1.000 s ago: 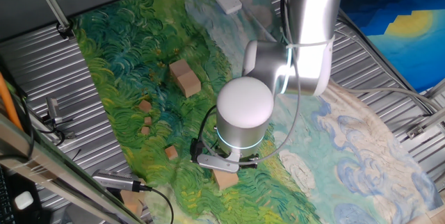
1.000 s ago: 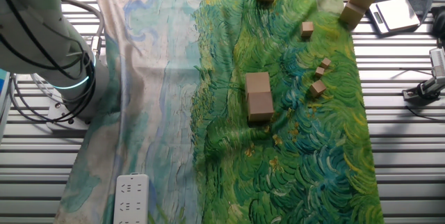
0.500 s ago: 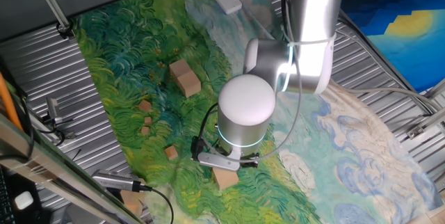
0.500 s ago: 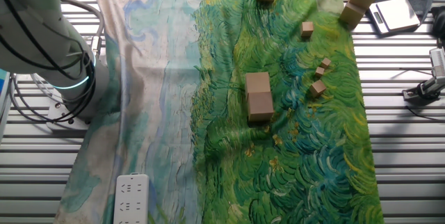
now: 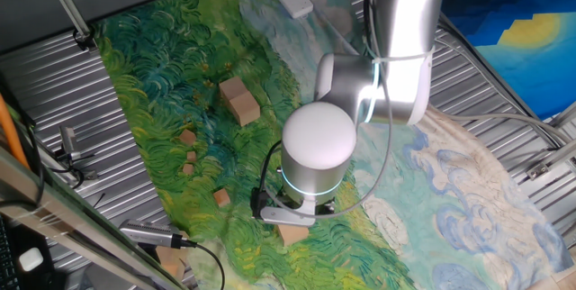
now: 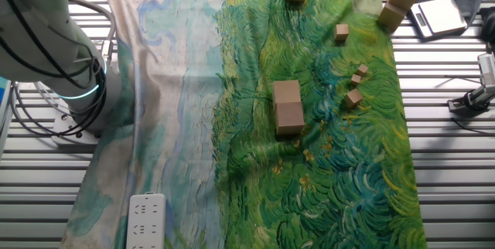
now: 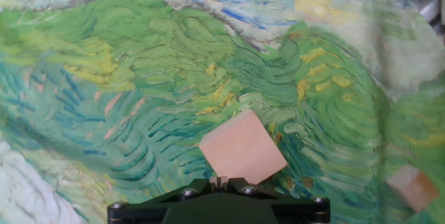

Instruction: Stack the blocks into a pyramid shape

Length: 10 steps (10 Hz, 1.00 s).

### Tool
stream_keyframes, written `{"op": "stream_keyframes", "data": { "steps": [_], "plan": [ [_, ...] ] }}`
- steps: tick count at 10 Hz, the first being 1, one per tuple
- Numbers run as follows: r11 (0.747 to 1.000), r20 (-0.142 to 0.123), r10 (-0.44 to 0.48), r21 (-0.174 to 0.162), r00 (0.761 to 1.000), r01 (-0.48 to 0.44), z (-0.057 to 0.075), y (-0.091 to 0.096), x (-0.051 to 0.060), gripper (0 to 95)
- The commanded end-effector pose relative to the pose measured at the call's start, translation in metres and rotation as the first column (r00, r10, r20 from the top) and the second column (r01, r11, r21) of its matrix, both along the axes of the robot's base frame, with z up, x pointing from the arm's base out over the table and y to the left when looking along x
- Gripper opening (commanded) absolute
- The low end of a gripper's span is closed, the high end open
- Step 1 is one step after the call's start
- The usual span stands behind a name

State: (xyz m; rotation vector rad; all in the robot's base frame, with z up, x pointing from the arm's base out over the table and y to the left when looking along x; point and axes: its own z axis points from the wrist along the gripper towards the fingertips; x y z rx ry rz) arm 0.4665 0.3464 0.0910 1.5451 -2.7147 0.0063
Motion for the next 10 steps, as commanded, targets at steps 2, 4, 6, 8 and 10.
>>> {"op": "stream_keyframes", "data": {
  "steps": [2, 4, 6, 8, 10],
  "plan": [
    [0.999, -0.007, 0.036, 0.034, 0.999, -0.036, 0.0000, 0.0007, -0.0004, 0.0],
    [0.997, -0.005, 0.066, 0.047, 0.998, -0.066, 0.0000, 0.0007, -0.0004, 0.0],
    [0.996, -0.004, 0.078, 0.045, 0.997, -0.077, 0.0000, 0.0007, -0.0004, 0.0],
    [0.996, -0.005, 0.077, 0.042, 0.997, -0.076, 0.0000, 0.0007, -0.0004, 0.0],
    [0.996, -0.004, 0.075, 0.043, 0.997, -0.075, 0.0000, 0.0007, -0.0004, 0.0]
  ]
}}
